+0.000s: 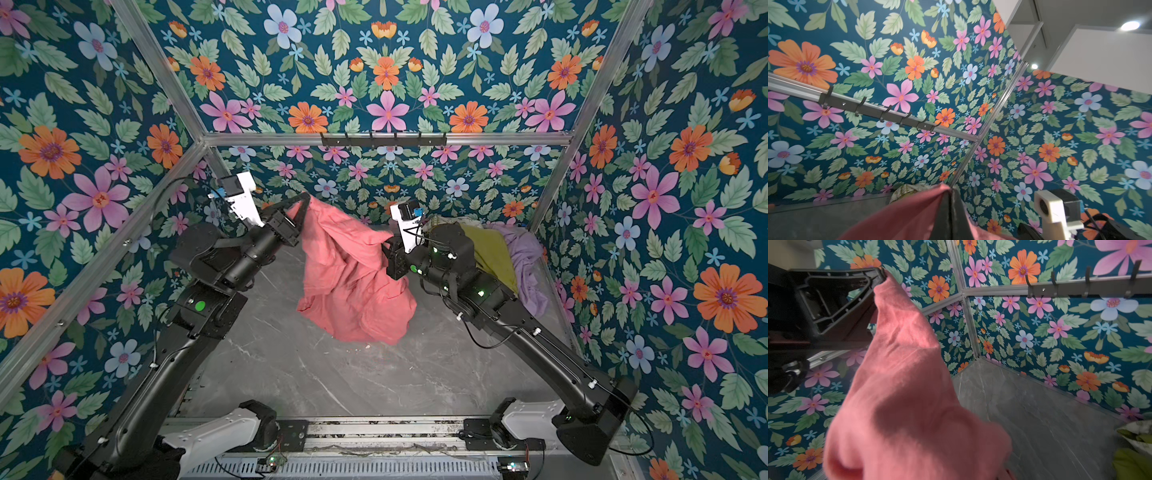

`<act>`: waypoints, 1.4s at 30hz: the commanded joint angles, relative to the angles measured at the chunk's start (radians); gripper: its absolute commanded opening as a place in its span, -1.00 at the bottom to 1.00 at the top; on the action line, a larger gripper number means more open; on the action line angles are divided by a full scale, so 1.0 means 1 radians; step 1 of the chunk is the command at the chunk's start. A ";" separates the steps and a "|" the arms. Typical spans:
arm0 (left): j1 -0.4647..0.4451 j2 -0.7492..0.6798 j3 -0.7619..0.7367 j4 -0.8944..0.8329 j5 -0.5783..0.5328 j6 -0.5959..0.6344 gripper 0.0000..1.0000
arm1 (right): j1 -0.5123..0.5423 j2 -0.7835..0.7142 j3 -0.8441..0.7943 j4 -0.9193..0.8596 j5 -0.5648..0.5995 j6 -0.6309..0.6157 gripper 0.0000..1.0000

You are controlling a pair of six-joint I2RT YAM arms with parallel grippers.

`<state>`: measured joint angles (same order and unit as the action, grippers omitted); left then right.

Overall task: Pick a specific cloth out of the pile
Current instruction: 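Lower the pink cloth with both grippers onto the bare table away from the pile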

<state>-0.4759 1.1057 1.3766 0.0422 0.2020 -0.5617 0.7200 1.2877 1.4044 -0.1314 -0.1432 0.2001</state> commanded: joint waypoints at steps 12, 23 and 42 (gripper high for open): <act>0.054 0.149 -0.059 0.038 0.023 0.020 -1.00 | -0.123 0.038 -0.129 0.136 -0.055 0.079 -1.00; 0.076 0.120 -0.154 0.014 0.007 0.014 -1.00 | -0.129 0.069 -0.199 0.150 -0.046 0.093 -1.00; 0.088 0.190 -0.475 0.138 0.054 -0.044 -1.00 | -0.202 0.219 -0.316 0.105 0.034 0.062 -1.00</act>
<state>-0.3882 1.2903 0.9302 0.1268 0.2390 -0.5976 0.5205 1.4998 1.1053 -0.0257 -0.1410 0.2760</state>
